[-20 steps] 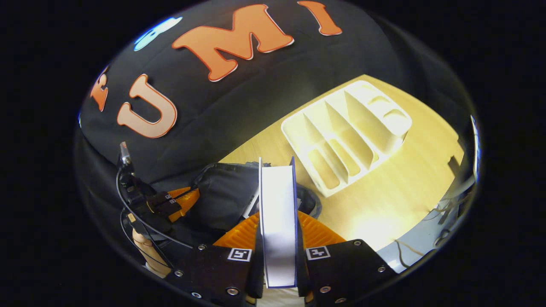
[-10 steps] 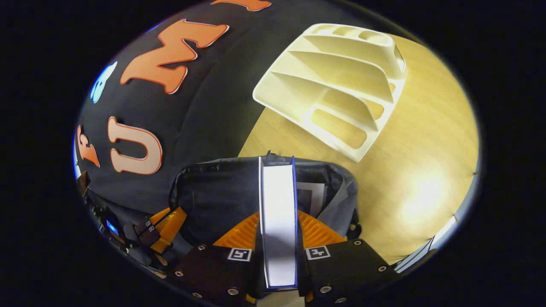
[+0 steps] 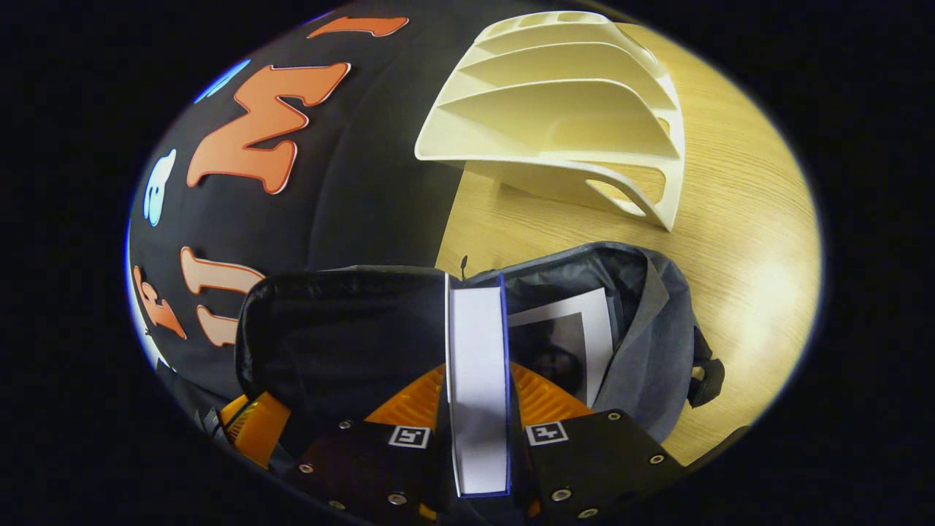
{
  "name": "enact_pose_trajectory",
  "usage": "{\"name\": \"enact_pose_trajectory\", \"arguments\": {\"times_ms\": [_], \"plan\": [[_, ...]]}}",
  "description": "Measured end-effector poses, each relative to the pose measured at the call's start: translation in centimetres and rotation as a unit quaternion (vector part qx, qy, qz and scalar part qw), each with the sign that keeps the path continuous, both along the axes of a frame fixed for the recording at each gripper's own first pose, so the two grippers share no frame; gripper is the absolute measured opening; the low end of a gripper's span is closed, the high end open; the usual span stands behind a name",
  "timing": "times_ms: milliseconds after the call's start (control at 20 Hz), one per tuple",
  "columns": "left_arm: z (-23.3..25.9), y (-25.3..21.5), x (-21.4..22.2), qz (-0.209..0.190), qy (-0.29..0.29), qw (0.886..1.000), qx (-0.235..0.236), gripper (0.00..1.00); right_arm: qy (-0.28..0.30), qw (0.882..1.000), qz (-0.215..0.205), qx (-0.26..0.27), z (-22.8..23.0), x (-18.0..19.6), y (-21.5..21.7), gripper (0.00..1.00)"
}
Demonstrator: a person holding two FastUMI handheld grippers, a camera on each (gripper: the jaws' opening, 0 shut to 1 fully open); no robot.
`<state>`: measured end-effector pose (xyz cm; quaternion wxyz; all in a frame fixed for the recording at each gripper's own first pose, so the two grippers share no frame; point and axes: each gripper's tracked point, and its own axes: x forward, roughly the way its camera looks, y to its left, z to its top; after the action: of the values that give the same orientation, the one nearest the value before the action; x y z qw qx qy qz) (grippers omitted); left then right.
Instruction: Open the schoolbag, grab two books from the bookshelf and put them into the schoolbag.
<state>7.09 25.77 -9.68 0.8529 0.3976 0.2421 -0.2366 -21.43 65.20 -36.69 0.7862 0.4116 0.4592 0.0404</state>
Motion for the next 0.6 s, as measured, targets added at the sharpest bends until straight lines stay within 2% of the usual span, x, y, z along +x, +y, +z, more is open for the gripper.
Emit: {"name": "enact_pose_trajectory", "arguments": {"times_ms": [100, 200, 350, 400, 450, 500, 550, 600], "plan": [[-0.2, 0.0, -0.1, 0.004, 0.002, 1.000, 0.001, 0.01, 0.025, 0.998, 0.007, -0.048, -1.5, -0.6, -0.6, 0.38], [-0.4, 0.0, -0.3, 0.007, 0.005, 1.000, 0.000, 0.01, 0.057, 0.994, 0.015, -0.091, -2.7, -1.8, -1.7, 0.51], [-0.7, 0.2, -0.6, 0.013, 0.014, 1.000, -0.008, 0.01, 0.097, 0.987, 0.040, -0.123, -3.7, -3.3, -2.5, 0.68], [-0.9, 0.1, -0.6, 0.015, 0.018, 1.000, -0.013, 0.01, 0.100, 0.985, 0.049, -0.132, -3.7, -3.6, -2.8, 0.69], [-1.1, 0.2, -0.9, 0.017, 0.024, 0.999, -0.018, 0.01, 0.102, 0.984, 0.055, -0.136, -3.4, -3.9, -3.1, 0.86], [-1.3, 0.2, -1.1, 0.021, 0.031, 0.999, -0.027, 0.01, 0.103, 0.983, 0.063, -0.137, -3.1, -4.2, -3.3, 0.73], [-1.6, 0.2, -1.4, 0.023, 0.038, 0.998, -0.036, 0.00, 0.106, 0.982, 0.070, -0.140, -2.7, -4.5, -3.6, 0.79], [-1.8, 0.1, -1.6, 0.024, 0.043, 0.998, -0.043, 0.01, 0.109, 0.981, 0.078, -0.143, -2.3, -4.7, -4.1, 0.82]]}}
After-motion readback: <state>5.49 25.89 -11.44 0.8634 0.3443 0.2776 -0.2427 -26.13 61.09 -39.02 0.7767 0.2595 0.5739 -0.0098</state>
